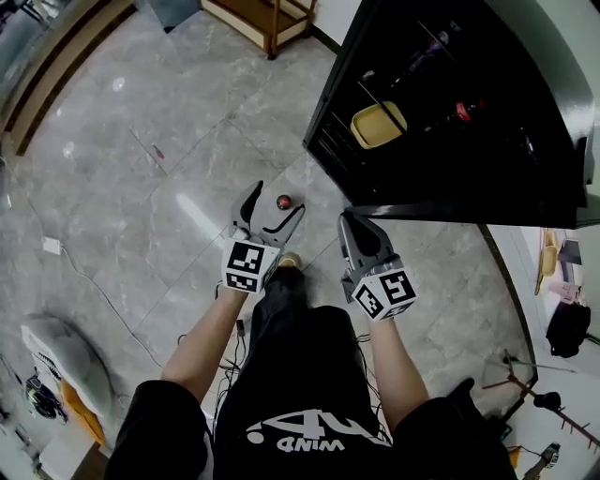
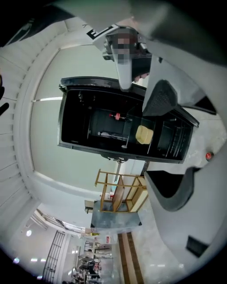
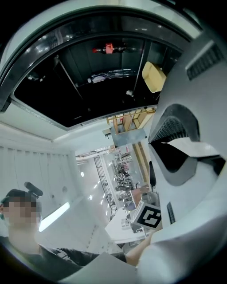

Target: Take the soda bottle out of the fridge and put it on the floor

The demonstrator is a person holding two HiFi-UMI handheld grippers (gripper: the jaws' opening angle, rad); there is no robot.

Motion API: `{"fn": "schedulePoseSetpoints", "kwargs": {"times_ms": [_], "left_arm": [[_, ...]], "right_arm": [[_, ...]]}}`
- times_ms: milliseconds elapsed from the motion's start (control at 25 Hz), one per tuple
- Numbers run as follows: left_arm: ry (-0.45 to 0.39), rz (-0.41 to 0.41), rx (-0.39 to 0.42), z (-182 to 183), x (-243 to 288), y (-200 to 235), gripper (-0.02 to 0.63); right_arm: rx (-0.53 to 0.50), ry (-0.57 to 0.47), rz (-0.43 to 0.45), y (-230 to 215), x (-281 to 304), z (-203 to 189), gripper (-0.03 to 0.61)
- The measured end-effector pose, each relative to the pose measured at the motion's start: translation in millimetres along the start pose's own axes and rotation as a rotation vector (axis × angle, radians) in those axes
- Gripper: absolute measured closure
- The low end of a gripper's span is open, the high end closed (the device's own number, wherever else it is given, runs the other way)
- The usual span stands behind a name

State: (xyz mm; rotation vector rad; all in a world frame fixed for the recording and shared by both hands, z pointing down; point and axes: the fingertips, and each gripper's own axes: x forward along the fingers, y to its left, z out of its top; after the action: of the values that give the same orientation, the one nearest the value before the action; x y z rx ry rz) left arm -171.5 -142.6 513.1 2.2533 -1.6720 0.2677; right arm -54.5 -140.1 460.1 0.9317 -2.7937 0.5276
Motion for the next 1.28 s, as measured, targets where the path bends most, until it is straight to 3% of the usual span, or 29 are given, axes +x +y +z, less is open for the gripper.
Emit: {"fn": "schedulePoseSetpoints", "kwargs": {"times_ms": [240,400,560,840,1280], "left_arm": [[-0.03,-0.018,-0.038,101,-32,-13,0.24],[-0.046,-0.025,-0.067,137,-53,-23,0.393],[-0.078,-0.041,-0.087,169,-63,-35,0.607],[-0.075,-0.088,-0.091,213,-83,-60,0.607],[-0.12,-0.075,-0.066,251,-134,-70,0.607]], "right_arm": [[0.013,0.008,-0.016,26,-15,78,0.555],[0.017,0.004,-0.027,35,-27,108,0.555],[0.044,-0.008,-0.032,31,-36,131,0.555],[-0.007,-0.01,-0.029,26,-63,164,0.555],[-0.054,-0.059,-0.14,12,-134,209,0.555]]}}
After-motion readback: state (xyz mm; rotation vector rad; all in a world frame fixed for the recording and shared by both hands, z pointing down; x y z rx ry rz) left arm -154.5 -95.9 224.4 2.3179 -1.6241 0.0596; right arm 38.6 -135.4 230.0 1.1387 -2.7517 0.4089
